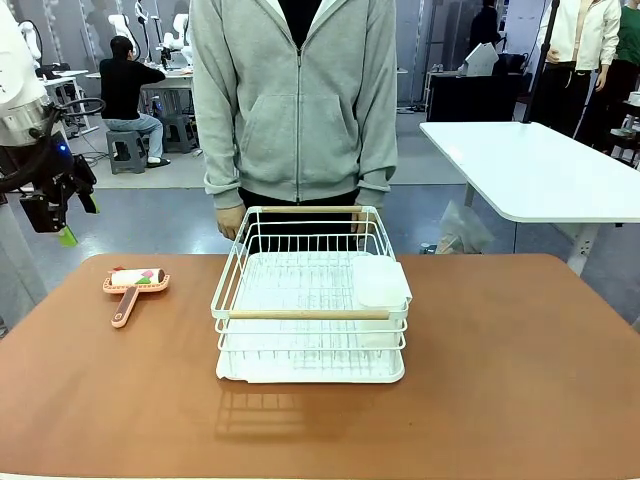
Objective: Clean the table.
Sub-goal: Place the Lint Roller down when the Dish drying rack is positioned in the middle of the table.
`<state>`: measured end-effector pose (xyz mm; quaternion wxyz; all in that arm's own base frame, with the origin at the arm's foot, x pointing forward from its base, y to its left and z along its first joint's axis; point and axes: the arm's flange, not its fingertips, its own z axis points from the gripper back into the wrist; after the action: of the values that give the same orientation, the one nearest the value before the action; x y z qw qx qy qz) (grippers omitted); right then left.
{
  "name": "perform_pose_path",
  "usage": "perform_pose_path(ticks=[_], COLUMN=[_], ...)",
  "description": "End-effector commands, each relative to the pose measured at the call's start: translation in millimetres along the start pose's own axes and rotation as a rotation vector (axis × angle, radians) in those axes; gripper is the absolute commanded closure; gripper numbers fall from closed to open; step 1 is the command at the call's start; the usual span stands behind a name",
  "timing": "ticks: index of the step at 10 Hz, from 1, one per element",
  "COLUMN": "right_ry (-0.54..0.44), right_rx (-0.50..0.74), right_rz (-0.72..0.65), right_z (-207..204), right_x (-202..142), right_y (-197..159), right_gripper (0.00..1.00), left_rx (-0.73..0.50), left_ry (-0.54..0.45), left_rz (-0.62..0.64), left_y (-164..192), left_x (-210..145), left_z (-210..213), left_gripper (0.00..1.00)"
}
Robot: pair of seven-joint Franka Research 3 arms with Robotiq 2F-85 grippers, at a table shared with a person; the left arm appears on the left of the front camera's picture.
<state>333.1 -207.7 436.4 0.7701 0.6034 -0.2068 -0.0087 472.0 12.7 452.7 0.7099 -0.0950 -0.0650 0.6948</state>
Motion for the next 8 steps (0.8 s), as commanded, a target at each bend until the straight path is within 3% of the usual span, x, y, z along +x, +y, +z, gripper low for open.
perform_pose_path(ticks=[1, 8], right_ry=[-0.012, -0.012], right_rx=[0.015, 0.015], right_rz=[0.022, 0.022], right_z=[-0.9, -0.9], right_x=[-0.6, -0.6], right_y=[1.9, 1.9], right_gripper=[0.0, 0.0], left_rx=[-0.016, -0.016], left_ry=[-0.005, -0.005], left_rz=[0.002, 0.002], left_y=[2.1, 2.1], left_x=[1.2, 1.2], left_z=[-2.5, -2.5], left_gripper=[0.0, 0.0])
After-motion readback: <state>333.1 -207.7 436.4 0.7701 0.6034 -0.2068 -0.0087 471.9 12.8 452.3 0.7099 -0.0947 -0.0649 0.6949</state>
